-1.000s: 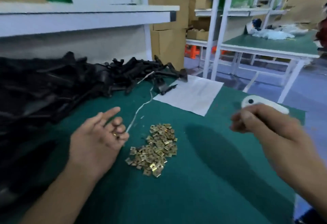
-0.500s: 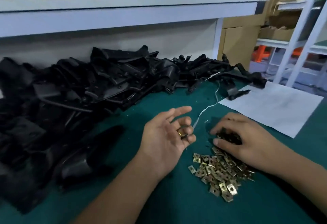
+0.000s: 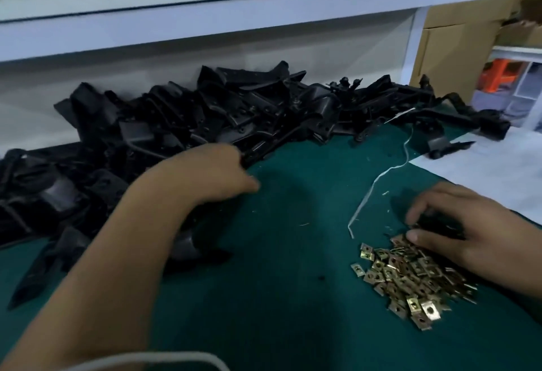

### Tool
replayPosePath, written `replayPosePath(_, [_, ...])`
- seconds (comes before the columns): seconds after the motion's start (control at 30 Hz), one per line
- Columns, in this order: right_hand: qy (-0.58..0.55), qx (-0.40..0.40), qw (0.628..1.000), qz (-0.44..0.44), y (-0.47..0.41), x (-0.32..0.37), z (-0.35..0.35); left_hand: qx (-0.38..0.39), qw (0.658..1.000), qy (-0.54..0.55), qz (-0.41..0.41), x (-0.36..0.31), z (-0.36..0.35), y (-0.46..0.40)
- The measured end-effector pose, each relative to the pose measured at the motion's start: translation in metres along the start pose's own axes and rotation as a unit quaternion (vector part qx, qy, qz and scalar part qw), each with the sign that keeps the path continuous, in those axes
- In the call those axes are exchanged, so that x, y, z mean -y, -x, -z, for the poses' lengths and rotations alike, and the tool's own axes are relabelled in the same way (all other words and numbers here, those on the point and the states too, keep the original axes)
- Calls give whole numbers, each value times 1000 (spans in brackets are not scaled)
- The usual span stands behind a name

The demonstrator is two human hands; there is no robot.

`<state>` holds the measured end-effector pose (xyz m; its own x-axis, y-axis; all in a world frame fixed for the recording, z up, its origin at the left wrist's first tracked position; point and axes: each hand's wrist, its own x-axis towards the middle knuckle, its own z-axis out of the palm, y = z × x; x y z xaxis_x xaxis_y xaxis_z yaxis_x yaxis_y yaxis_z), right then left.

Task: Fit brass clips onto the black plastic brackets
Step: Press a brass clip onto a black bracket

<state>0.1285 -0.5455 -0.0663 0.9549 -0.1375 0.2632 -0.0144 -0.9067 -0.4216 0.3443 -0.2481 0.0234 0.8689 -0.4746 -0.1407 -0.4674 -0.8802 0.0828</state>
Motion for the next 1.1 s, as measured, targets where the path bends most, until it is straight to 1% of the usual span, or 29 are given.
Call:
replayPosePath(0.03, [-3, 1, 1000, 3, 0, 2, -1, 47, 998, -13, 29, 11, -1, -1])
replayPosePath(0.1, [-9, 0, 1000, 9, 0, 6, -2, 125, 990, -2, 67, 27, -10, -5])
replayPosePath(0.13, [-13, 1, 1000, 8, 0, 7, -2, 143, 987, -6, 73, 30, -14, -6])
replayPosePath(0.17, [-17, 3, 1000, 5, -1, 9, -2, 146, 987, -20, 68, 33, -18, -8])
replayPosePath(0.23, [-25, 7, 1000, -7, -2, 10, -2, 119, 991, -47, 44, 30, -21, -11])
replayPosePath(0.27, [-34, 6, 999, -13, -2, 9, -2, 97, 994, -28, 30, 26, -21, -11])
replayPosePath(0.3, [-47, 2, 999, -19, -2, 8, -2, 67, 997, 28, 18, 22, -19, -12])
replayPosePath(0.33, [-63, -6, 998, -26, -1, 7, -2, 30, 993, 115, 4, 18, -17, -12])
replayPosePath(0.37, [-80, -17, 996, -33, -1, 6, -2, -14, 975, 222, -14, 13, -14, -12])
replayPosePath(0.4, [-96, -36, 994, -39, -1, 5, -2, -60, 940, 335, -35, 7, -10, -10])
replayPosePath(0.43, [-115, -60, 990, -47, -2, 4, -3, -95, 890, 442, -58, -1, -7, -8])
replayPosePath(0.47, [-144, -87, 984, -57, -3, 3, -3, -112, 833, 536, -81, -10, -8, -6])
replayPosePath(0.5, [-187, -113, 973, -69, -3, 3, -3, -108, 772, 619, -98, -21, -11, -4])
replayPosePath(0.57, [-299, -149, 939, -78, -4, 6, -4, -59, 641, 756, -117, -43, -31, -3])
replayPosePath(0.6, [-351, -162, 919, -73, -4, 8, -4, -32, 575, 808, -121, -54, -44, -2])
replayPosePath(0.63, [-396, -171, 900, -71, -3, 11, -4, -12, 518, 848, -115, -63, -58, -3])
replayPosePath(0.67, [-433, -176, 881, -75, -3, 13, -3, 0, 472, 876, -99, -72, -70, -2])
replayPosePath(0.7, [-461, -177, 865, -86, -3, 16, -3, 10, 442, 894, -80, -79, -80, -2])
replayPosePath(0.73, [-479, -177, 854, -101, -3, 19, -3, 20, 427, 902, -63, -86, -88, -1])
replayPosePath(0.77, [-487, -176, 848, -114, -3, 20, -3, 31, 423, 904, -53, -92, -94, 0])
replayPosePath(0.83, [-489, -174, 846, -125, -4, 23, -4, 60, 418, 905, -60, -102, -101, 1])
replayPosePath(0.93, [-507, -169, 837, -114, -6, 29, -9, 94, 409, 905, -70, -110, -105, 5])
replayPosePath(1.03, [-528, -159, 829, -92, -7, 37, -15, 116, 413, 900, -81, -111, -107, 7])
replayPosePath(1.1, [-539, -146, 825, -82, -8, 41, -20, 133, 409, 898, -92, -110, -107, 7])
